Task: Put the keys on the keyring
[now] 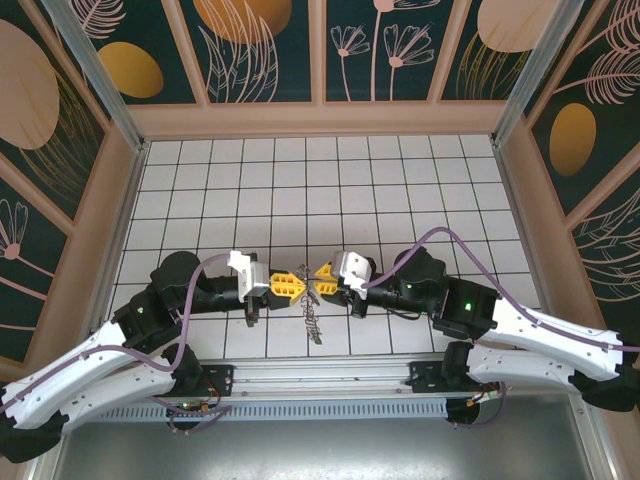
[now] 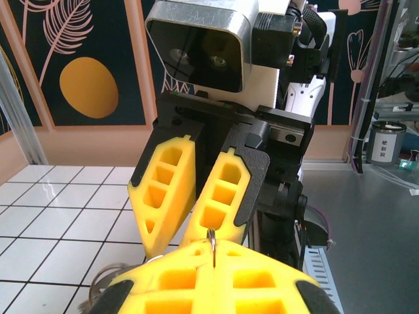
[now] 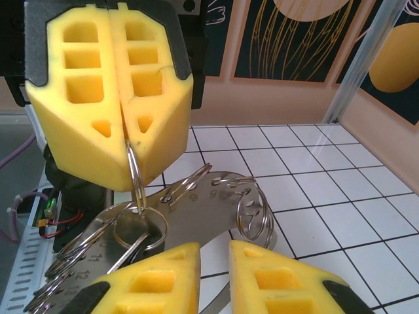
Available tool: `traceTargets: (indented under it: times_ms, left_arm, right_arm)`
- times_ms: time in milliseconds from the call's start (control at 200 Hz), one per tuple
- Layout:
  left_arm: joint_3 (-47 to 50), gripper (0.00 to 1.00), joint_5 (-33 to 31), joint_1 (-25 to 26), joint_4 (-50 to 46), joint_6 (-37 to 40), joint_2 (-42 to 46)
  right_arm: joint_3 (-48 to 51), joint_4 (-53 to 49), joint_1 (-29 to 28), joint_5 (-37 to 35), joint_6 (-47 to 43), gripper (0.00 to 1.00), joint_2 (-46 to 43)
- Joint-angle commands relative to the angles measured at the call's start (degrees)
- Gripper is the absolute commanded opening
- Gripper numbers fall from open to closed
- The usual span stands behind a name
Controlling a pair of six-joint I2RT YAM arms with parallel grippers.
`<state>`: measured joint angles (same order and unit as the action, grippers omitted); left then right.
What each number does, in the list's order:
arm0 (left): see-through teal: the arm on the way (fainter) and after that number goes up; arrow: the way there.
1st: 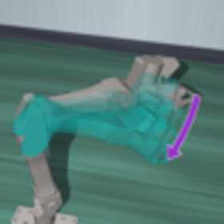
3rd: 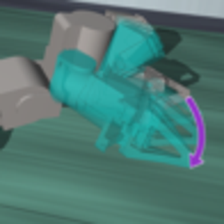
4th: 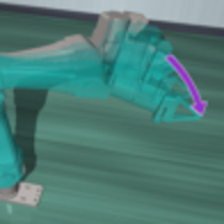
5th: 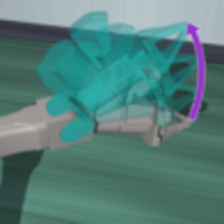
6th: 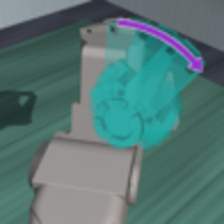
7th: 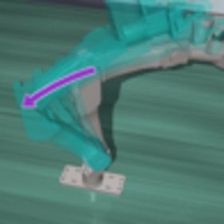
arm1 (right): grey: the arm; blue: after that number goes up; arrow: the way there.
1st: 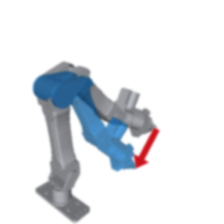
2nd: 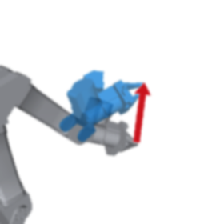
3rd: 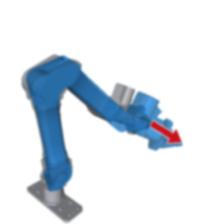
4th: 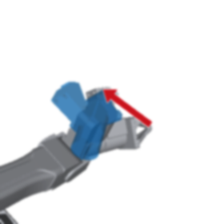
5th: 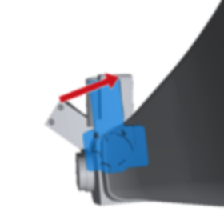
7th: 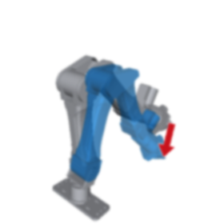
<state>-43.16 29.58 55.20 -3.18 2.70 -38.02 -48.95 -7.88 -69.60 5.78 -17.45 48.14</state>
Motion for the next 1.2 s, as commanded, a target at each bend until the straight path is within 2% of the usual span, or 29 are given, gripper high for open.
traceTargets:
  times_ms: [0, 285, 460, 606, 776, 956, 1191]
  left_arm:
    - [0.0, 0.00, 1.0, 0.3, 3.3, -0.5, 0.5]
    - [0.0, 0.00, 0.6, 0.3, 2.8, -0.1, 0.2]
    - [-1.2, 0.00, -2.1, 0.3, 0.2, 0.3, -2.1]
    - [-1.2, 0.00, 0.6, 0.3, 0.7, -0.1, -1.9]
    - [-2.0, 0.00, 3.1, 0.3, 0.6, -0.5, -1.8]
    - [-3.0, 0.00, 3.8, 0.3, -0.2, -0.2, -2.3]
    - [-3.0, 0.00, 4.1, 0.3, -0.1, 0.0, -2.3]
  right_arm:
    - [0.8, 2.4, 0.2, 1.1, 0.1, 0.19, -1.4]
    - [1.4, 1.9, 0.1, 0.8, 0.5, 0.23, -4.7]
    - [2.0, 2.3, 0.1, -2.9, 0.8, 0.27, -5.1]
    - [3.9, 3.2, 0.1, 1.1, 1.3, 0.33, -5.4]
    - [5.4, 2.2, 0.2, 1.2, 2.3, 0.35, -5.6]
    - [7.3, 3.4, 0.2, 4.1, 3.3, 0.38, -6.9]
    - [6.6, 4.0, 0.2, 6.5, 2.7, 0.40, -3.8]
